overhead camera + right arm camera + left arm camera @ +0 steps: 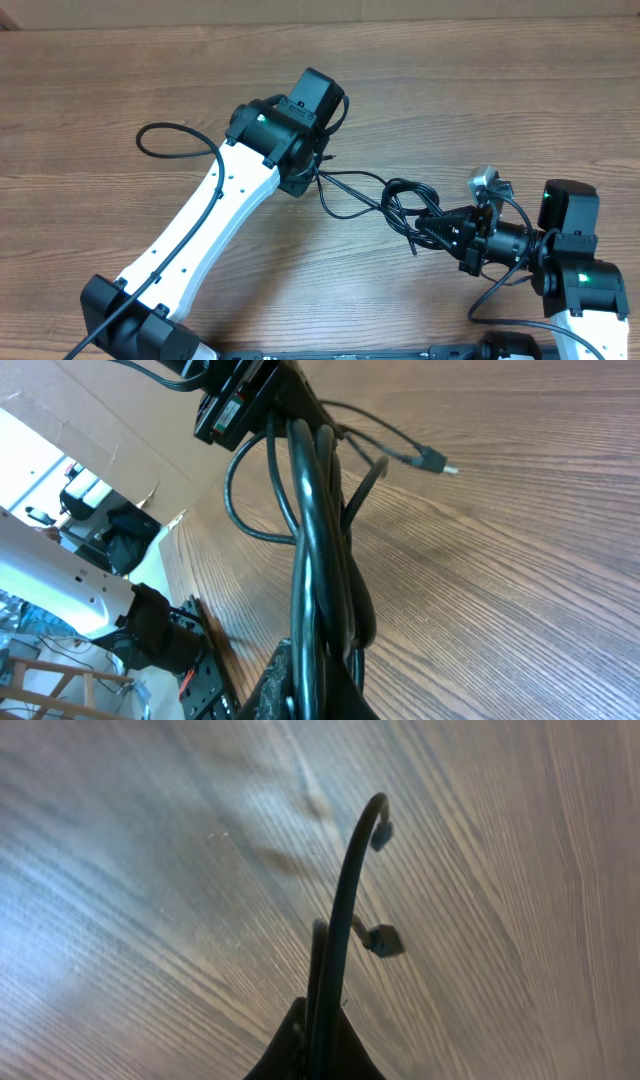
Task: Untangle cables
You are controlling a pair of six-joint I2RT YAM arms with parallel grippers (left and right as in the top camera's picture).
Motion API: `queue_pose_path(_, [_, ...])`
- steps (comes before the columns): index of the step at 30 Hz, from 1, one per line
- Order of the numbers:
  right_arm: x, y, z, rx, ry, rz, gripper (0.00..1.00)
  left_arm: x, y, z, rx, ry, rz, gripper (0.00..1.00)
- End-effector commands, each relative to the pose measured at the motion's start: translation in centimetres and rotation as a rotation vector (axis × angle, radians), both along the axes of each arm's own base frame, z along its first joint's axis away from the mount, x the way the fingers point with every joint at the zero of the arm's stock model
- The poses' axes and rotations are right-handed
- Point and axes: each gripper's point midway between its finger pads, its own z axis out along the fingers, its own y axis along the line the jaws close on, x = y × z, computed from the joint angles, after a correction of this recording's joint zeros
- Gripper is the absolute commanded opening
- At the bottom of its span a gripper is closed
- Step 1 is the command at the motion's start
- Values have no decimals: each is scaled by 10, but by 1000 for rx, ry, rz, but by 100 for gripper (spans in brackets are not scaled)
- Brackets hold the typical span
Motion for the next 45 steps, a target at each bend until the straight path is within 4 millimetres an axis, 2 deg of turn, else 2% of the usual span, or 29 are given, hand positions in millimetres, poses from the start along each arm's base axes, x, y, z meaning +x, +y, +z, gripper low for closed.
queue_pose_path(1, [-2, 1, 7, 9, -27, 8, 4, -14, -4, 4, -120, 91, 171, 8])
queue_pose_path(6, [-1, 1, 8, 9, -29, 8, 4, -22, -12, 4, -160, 133, 155, 11])
queue_pose_path(7, [-1, 1, 8, 9, -30, 8, 4, -24, -8, 3, -142, 140, 156, 19])
queue_pose_path(8, [-1, 1, 8, 9, -30, 8, 4, -25, -6, 2, -129, 141, 153, 42])
queue_pose_path(10, [-1, 1, 8, 9, -29, 8, 4, -26, 0, 1, -86, 136, 111, 55])
queue_pose_path(11, [-1, 1, 8, 9, -30, 8, 4, -23, 5, 1, -43, 113, 66, 100])
queue_pose_path(21, [-2, 2, 9, 18, -27, 13, 4, -7, 33, 5, 233, 12, -285, 100])
queue_pose_path(26, [0, 2, 11, 30, -16, 5, 4, -5, 30, 5, 255, 0, -407, 100])
queue_pose_path(28, [1, 1, 12, 33, -16, 1, 4, 6, 12, 9, 246, -68, -618, 98])
queue_pose_path(30, [1, 1, 13, 34, -20, 1, 4, 11, -35, 19, 161, -219, -1059, 93])
queue_pose_path(31, [1, 1, 12, 34, -19, 1, 4, 3, -59, 25, 87, -304, -1285, 92])
queue_pose_path(32, [1, 1, 12, 34, -19, 0, 4, -5, -75, 31, 34, -376, -1446, 100])
queue_pose_path(33, [1, 1, 12, 34, -19, 0, 4, -13, -84, 35, -6, -422, -1544, 100])
queue_pose_path(38, [1, 1, 12, 34, -19, 0, 4, -34, -113, 56, -148, -634, -1802, 100])
queue_pose_path(40, [1, 1, 12, 34, -19, 0, 4, -43, -120, 64, -193, -716, -1895, 100])
queue_pose_path(42, [1, 1, 12, 33, -20, 0, 4, -62, -128, 77, -277, -862, -2038, 100])
queue_pose_path(45, [2, 1, 13, 33, -22, 0, 4, -76, -131, 85, -329, -977, -2139, 100])
